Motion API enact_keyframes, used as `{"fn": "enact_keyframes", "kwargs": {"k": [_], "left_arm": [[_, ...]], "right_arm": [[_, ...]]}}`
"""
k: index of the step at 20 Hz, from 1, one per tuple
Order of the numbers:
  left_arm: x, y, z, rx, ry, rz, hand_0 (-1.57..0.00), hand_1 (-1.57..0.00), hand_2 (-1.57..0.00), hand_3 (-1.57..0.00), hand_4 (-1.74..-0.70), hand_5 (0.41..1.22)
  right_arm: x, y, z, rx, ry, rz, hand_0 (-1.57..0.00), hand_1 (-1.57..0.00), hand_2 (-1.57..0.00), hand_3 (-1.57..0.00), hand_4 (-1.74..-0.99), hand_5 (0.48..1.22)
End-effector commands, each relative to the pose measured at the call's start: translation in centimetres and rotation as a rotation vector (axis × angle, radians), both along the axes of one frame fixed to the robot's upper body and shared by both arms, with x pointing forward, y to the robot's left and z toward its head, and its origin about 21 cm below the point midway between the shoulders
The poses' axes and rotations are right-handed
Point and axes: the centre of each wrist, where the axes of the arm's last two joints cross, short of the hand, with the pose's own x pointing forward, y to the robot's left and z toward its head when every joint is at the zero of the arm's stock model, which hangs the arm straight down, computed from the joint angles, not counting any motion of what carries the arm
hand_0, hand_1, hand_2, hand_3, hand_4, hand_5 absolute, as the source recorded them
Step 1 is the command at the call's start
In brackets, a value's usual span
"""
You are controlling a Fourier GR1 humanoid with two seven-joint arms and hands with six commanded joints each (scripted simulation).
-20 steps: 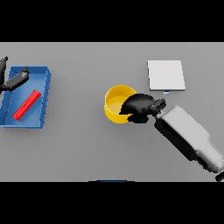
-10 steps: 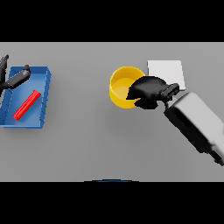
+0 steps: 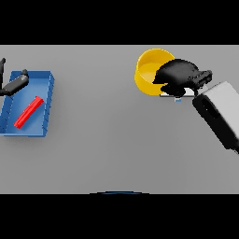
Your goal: Pick up the red beaker and tilt it to pour out 1 green nut into yellow bowl. Pick up the yellow bowl and place it on the metallic measuring scale.
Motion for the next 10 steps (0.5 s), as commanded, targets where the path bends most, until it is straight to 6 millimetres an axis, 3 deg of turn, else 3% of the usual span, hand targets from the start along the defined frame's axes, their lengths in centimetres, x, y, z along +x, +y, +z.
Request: {"fn": "enact_keyframes", "kwargs": {"k": [1, 7, 10], "left_arm": [[0.0, -0.2, 0.2, 0.002, -0.007, -0.006, 0.00, 0.00, 0.00, 0.00, -0.80, 0.735], [-0.6, -0.8, 0.5, -0.011, 0.018, 0.013, 0.00, 0.00, 0.00, 0.00, -0.83, 0.769], [-0.4, -0.6, 0.7, 0.000, 0.016, 0.024, 0.00, 0.00, 0.00, 0.00, -0.82, 0.772]], "right_arm": [[0.6, -0.7, 0.1, 0.003, -0.009, -0.024, -1.57, -1.57, -1.57, -1.24, -1.720, 1.221], [3.0, -4.5, -1.2, 0.029, -0.001, -0.160, -1.57, -1.57, -1.57, -1.18, -1.720, 1.221], [3.8, -5.4, -2.5, 0.024, 0.008, -0.208, -1.57, -1.57, -1.57, -1.18, -1.721, 1.221]]}}
